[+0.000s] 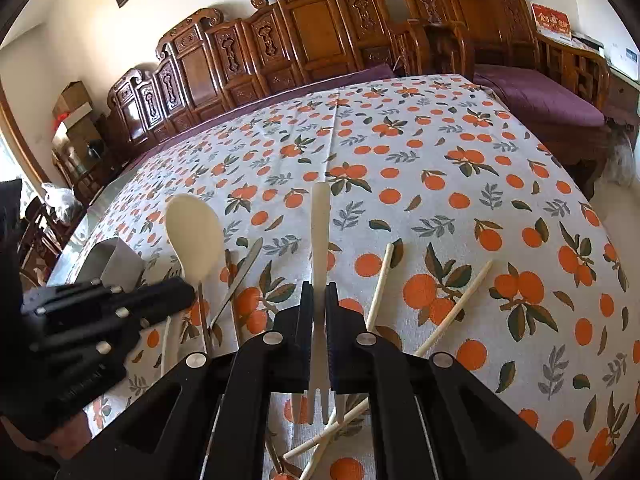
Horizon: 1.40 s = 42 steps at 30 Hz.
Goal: Organize utensils
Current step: 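Carry the white fork and metal spoon toward the grey tray with both tools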
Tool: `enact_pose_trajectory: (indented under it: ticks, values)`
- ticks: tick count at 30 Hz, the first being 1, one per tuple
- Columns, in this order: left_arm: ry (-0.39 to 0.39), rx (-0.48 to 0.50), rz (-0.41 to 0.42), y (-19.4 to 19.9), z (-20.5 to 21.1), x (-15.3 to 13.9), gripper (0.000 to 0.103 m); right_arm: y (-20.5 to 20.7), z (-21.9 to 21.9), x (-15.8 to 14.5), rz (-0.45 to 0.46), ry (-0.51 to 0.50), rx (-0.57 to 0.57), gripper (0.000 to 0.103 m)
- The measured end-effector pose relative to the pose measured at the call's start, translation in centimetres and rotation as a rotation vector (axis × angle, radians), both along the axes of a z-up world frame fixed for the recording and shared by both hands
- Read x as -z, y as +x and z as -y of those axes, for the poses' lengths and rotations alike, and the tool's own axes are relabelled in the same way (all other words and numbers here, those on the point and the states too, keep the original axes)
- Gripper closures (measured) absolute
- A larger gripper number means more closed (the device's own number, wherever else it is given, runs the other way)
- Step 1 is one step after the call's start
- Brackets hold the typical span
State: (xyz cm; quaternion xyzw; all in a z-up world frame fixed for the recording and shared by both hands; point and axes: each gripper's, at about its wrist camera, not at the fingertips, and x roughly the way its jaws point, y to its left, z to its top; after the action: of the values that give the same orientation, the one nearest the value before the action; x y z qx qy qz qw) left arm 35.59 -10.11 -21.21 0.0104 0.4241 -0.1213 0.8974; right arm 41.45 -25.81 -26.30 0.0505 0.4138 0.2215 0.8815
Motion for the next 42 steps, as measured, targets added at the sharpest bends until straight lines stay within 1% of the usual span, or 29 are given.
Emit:
enact_pose_trajectory:
  ticks: [6, 11, 17, 21, 28, 33, 42]
  values:
    - [-0.005, -0.014, 0.039, -0.9, -1.2, -2.1, 0.101, -0.1, -0.9, -0.4, 0.011, 0.002, -0.018, 0.096]
    - [0.021, -0.029, 0.074, -2.2, -2.4, -3.8, 0.101, -0.8, -2.6, -0.8, 0.027, -0.003, -0.055, 0.096]
    - [0.047, -0.058, 0.076, -3.6, -4.7, -4.6, 0.101, -2.0, -5.1, -1.2, 0.05, -0.031, -0.111, 0.096]
    - [0.055, -0.086, 0.076, -4.5, -6.7, -5.0, 0.101, -3.0, -6.3, -1.8, 0.066, -0.031, -0.142, 0.096]
    - [0.072, -0.128, 0.076, -5.7, -10.0, -5.2, 0.101, -4.4, -8.9, -2.2, 0.079, -0.042, -0.205, 0.096]
    - [0.088, -0.166, 0.079, -6.6, -12.6, -4.9, 0.1, -4.6, -10.2, -1.9, 0.072, -0.052, -0.228, 0.096]
    - [0.076, -0.234, 0.038, -7.5, -16.4, -2.6, 0.1, -4.8, -11.3, -1.7, 0.07, -0.07, -0.254, 0.096]
